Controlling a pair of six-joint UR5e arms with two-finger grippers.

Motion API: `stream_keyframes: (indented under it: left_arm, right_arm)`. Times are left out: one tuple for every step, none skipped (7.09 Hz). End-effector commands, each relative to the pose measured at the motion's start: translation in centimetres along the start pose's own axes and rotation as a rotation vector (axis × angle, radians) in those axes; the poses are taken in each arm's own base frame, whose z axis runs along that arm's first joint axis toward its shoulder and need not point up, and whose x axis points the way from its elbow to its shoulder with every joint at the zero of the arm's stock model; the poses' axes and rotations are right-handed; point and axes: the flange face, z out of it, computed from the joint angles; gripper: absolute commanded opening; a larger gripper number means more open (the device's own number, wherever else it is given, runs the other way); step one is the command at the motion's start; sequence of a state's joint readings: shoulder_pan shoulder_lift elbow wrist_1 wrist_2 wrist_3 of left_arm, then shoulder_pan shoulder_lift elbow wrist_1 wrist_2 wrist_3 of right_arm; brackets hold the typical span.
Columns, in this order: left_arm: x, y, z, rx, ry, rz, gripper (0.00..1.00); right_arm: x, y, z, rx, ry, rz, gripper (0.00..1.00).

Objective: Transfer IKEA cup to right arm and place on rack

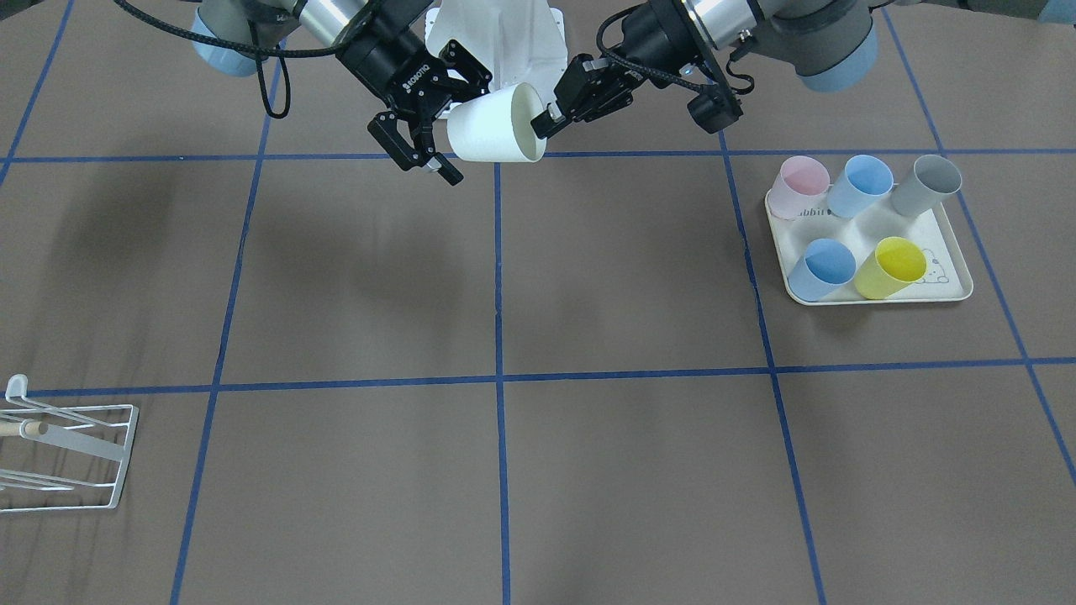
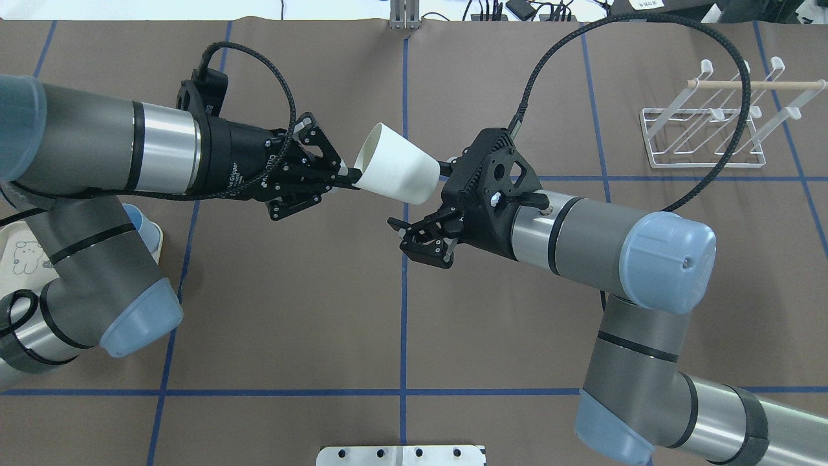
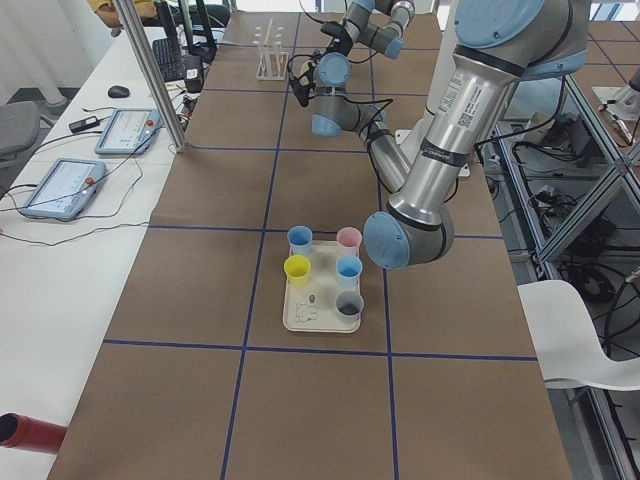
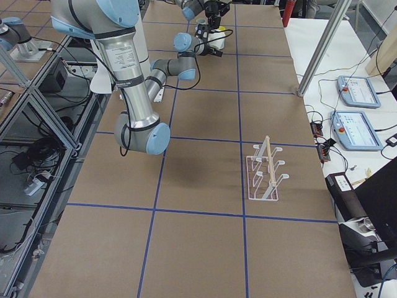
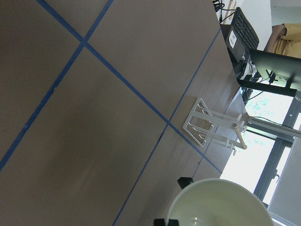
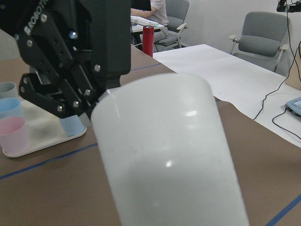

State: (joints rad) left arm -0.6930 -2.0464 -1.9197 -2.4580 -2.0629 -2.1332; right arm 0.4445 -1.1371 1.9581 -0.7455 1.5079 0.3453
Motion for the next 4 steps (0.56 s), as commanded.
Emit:
stream_keyframes:
  left_arm:
    - [-0.58,0.56,0.7,-0.013,-0.011,-0.002,0.0]
    - [-0.73,0.55,0.89,-0.013,-0.014,-0.002,0.0]
    - [-0.81,0.67,0.99,-0.015,-0.015,-0.003,0.0]
    - [-0.84,0.71,1.04,-0.015,-0.015,-0.003,0.0]
  right_arm:
    - [-0.12,-0.12,0.05,0.002,-0.002,-0.006,0.99]
    - [-0.1,-0.08,0.09,0.002,-0.002,-0.006,0.99]
    - [-0.1,-0.07,0.11,0.001,-0.002,-0.011,0.99]
    - [-0.05,-0.19,0.08,0.004,-0.001,-0.011,0.99]
